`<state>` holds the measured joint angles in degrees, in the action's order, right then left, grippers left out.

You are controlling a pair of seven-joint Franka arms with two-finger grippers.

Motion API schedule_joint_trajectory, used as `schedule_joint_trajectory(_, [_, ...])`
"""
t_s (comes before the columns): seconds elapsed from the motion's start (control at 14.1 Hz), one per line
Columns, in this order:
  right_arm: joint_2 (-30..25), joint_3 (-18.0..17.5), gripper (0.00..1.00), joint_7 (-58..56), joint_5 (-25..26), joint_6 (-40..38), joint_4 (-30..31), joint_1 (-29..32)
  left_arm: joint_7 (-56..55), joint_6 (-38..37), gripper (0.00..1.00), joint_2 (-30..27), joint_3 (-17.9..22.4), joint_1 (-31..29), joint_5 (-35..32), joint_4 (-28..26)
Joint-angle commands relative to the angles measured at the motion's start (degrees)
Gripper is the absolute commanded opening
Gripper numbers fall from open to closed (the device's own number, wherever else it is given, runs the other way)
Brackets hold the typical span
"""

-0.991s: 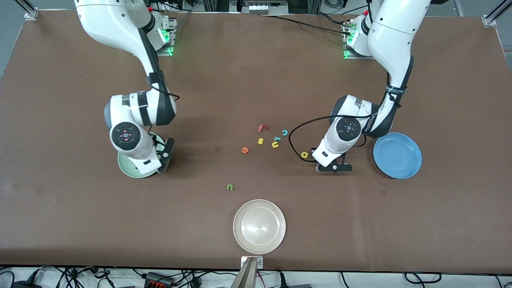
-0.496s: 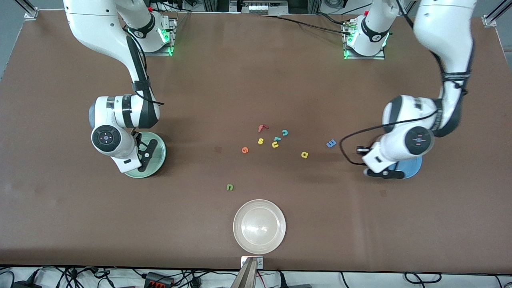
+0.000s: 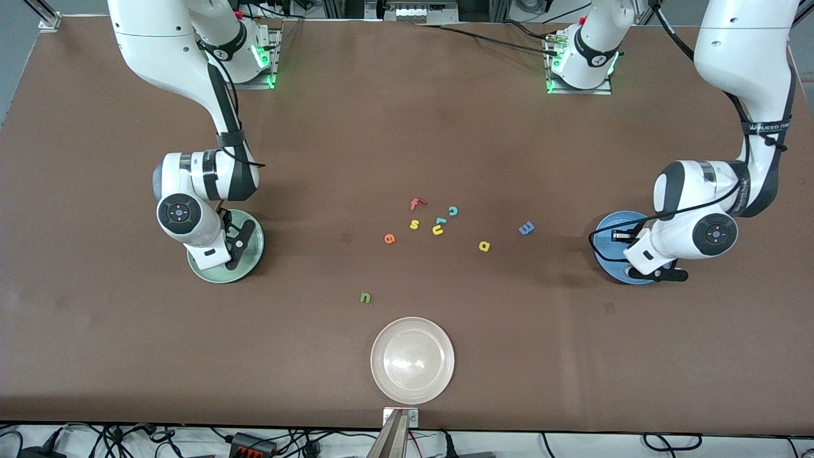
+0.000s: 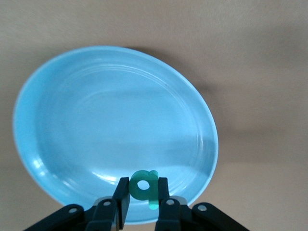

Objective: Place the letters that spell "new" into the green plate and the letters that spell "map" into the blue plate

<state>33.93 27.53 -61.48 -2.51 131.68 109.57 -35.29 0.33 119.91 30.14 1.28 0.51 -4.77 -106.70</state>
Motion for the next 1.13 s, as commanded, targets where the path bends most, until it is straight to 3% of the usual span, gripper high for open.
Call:
schedule_joint_trajectory(0.0, [-1.8,-0.4,1.00,1.8,-2.8,-0.8,-2.8,-1.2,0.6,-0.8,1.00,-0.8,-1.3,-0.2,-1.2,-0.1])
schedule_joint_trajectory(0.14, [0.1,-0.6,1.00,4.3,-10.3,-0.7,-5.9,-2.8,-0.4,-3.9,1.00,-1.8,-3.5,0.1,-0.5,0.3])
schedule_joint_trajectory(0.35, [5.6,-1.6,0.96,12.8,-21.2,-0.6,-13.6,-4.9,-1.1,-5.5,1.00,-2.7,-9.9,0.2,-0.5,0.1])
schedule_joint_trajectory(0.57, [8.0,-1.6,0.96,27.2,-21.9,-0.7,-17.7,-5.4,-0.5,-4.3,1.00,-1.7,-16.1,0.4,-0.7,-0.7])
schedule_joint_trajectory(0.71, [9.7,-1.7,0.91,38.6,-21.9,-0.8,-19.8,-5.5,-0.4,0.7,1.00,-1.9,-19.5,0.5,-1.3,-4.4])
schedule_joint_trajectory(0.85, [12.3,-2.1,0.91,50.1,-21.8,-0.7,-22.6,-5.5,0.2,7.5,1.00,-1.7,-20.6,0.8,-4.0,-8.2])
schedule_joint_trajectory(0.92, [13.6,-2.7,0.91,54.8,-21.9,-0.8,-24.4,-5.4,0.5,10.5,1.00,-0.9,-20.6,1.2,-8.6,-9.5])
schedule_joint_trajectory(1.06, [15.1,-4.5,0.91,61.8,-21.8,-0.9,-26.8,-5.4,0.4,12.0,1.00,0.6,-20.7,1.2,-12.3,-9.2])
